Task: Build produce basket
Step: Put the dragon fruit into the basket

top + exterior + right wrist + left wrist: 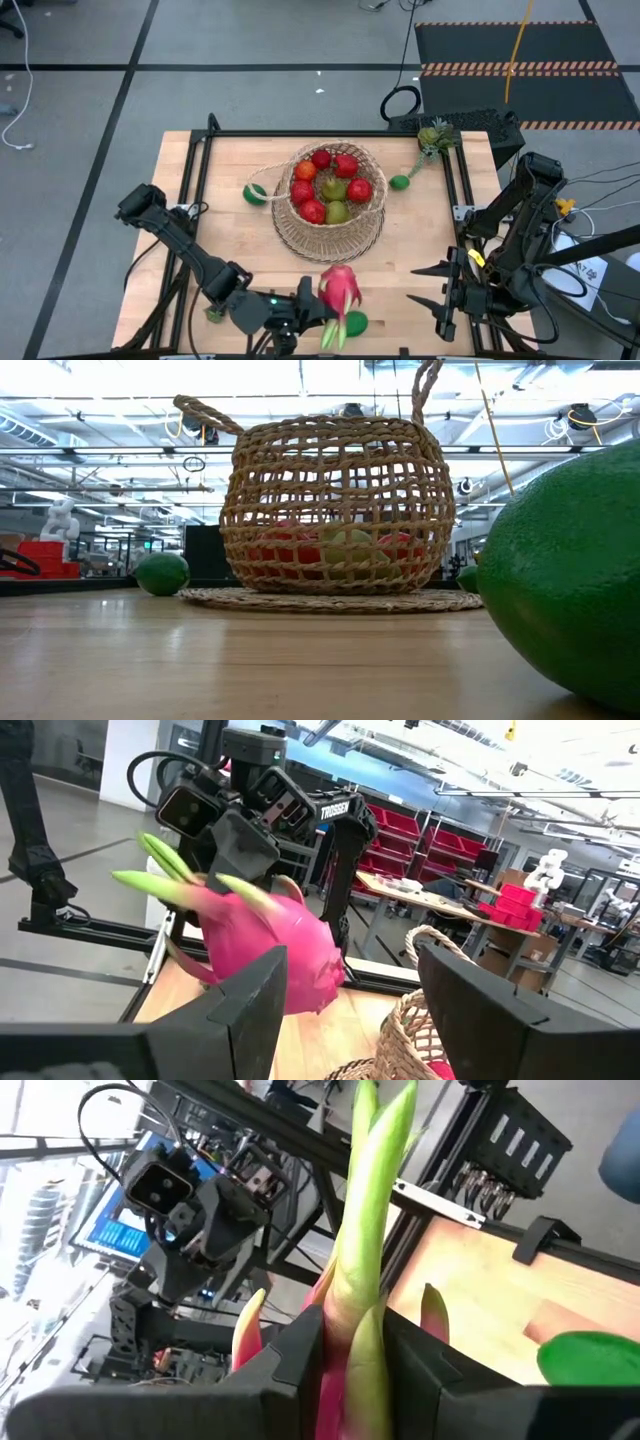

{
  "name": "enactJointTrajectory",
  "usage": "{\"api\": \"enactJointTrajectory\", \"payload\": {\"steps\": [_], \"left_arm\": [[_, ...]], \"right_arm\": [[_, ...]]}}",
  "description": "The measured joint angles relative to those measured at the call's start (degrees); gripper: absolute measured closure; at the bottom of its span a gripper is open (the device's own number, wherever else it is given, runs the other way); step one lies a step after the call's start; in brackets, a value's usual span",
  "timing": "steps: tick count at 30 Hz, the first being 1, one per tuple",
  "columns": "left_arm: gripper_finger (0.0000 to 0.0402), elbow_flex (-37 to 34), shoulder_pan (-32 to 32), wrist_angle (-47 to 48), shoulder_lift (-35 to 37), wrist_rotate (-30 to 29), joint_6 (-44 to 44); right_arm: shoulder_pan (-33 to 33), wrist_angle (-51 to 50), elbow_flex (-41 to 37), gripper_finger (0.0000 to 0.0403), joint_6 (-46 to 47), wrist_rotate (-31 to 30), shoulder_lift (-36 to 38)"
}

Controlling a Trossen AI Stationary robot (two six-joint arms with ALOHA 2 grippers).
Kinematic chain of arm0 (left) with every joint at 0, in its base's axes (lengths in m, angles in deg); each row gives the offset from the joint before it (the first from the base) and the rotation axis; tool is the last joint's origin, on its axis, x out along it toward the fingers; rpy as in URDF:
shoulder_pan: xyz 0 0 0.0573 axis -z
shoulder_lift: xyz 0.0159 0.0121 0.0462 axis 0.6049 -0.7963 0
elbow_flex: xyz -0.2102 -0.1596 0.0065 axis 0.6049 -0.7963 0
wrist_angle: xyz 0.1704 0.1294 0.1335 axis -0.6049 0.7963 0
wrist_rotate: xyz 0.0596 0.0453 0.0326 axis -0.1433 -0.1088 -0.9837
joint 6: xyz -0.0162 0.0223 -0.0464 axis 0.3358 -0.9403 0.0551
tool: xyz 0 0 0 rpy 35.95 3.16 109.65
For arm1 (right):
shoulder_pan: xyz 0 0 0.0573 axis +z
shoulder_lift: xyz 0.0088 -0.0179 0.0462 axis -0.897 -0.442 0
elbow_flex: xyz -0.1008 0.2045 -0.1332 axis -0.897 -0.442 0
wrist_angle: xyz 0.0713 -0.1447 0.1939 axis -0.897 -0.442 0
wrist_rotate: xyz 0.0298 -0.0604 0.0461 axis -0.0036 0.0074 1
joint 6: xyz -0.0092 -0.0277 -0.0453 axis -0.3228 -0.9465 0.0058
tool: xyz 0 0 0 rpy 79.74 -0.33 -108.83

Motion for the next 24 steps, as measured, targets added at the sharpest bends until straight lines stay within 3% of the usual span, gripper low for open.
{"api": "enactJointTrajectory", "payload": {"steps": [9,13,24], "left_arm": [[0.0316,0.0,0.5,6.3,0.0,-1.2,-0.2],[0.0316,0.0,1.3,7.0,0.0,-3.9,-6.5],[0.0316,0.0,0.8,7.0,0.0,-4.0,-19.0]], "right_arm": [[0.0,0.0,0.0,0.0183,0.1,0.1,0.0],[0.0,0.0,0.0,0.0183,0.1,0.2,0.0],[0.0,0.0,0.0,0.0183,0.1,0.2,0.0]]}}
